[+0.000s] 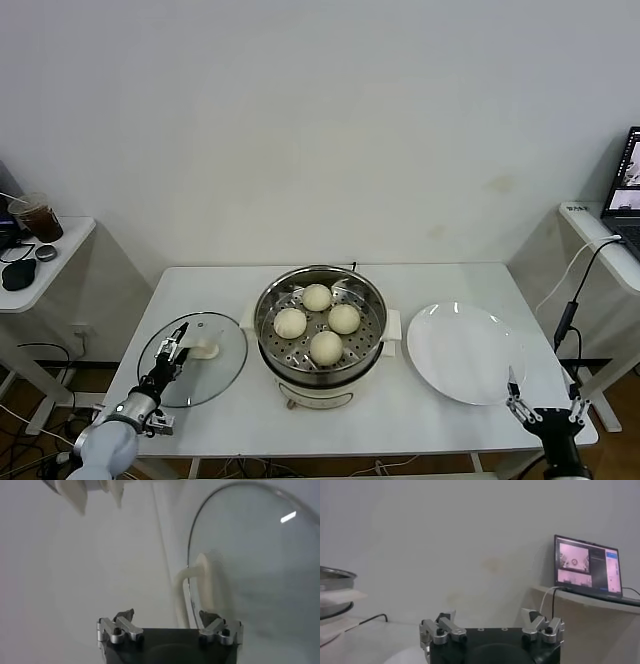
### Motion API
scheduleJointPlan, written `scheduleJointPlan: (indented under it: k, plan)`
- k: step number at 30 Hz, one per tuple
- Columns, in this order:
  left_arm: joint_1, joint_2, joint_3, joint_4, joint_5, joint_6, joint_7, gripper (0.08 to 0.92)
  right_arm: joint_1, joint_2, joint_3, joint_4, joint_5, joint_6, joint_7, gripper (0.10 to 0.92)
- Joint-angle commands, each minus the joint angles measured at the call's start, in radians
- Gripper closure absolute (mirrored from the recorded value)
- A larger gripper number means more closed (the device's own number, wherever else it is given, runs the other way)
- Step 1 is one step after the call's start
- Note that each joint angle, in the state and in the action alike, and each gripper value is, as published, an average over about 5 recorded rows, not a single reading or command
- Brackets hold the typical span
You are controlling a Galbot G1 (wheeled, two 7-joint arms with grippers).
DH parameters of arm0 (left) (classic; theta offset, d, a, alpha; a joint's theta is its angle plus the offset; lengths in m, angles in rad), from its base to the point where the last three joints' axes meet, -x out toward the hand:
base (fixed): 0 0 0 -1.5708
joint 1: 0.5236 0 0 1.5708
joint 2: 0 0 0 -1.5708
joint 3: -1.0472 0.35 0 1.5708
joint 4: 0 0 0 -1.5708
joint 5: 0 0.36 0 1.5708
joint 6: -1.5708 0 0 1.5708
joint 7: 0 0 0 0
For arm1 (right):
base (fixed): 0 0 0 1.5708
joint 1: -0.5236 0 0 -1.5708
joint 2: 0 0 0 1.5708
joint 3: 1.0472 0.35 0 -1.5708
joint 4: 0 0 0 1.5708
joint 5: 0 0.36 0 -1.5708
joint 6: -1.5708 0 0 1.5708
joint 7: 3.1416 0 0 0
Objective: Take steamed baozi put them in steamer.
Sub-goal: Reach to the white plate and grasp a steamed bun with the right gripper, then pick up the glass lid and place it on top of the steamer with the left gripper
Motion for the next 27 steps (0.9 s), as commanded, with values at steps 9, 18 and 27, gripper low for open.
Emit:
scheduleJointPlan:
  k: [9, 18, 27]
  plan:
    - [-0.079, 0.001, 0.017, 0.097, 0.004, -0.012, 0.027, 0.481, -0.009, 0.008, -0.006, 0.002, -0.011, 0.004, -0.003, 0.203]
    - [-0.087, -0.008, 0.017, 0.127, -0.027, -0.012, -0.003, 0.741, -0.013, 0.012, -0.011, 0.006, -0.019, 0.006, -0.005, 0.203]
    - [0.035, 0.004, -0.020, -0.051, -0.154, 0.046, -0.067, 0.810, -0.015, 0.016, -0.032, 0.006, -0.033, 0.009, -0.006, 0.203]
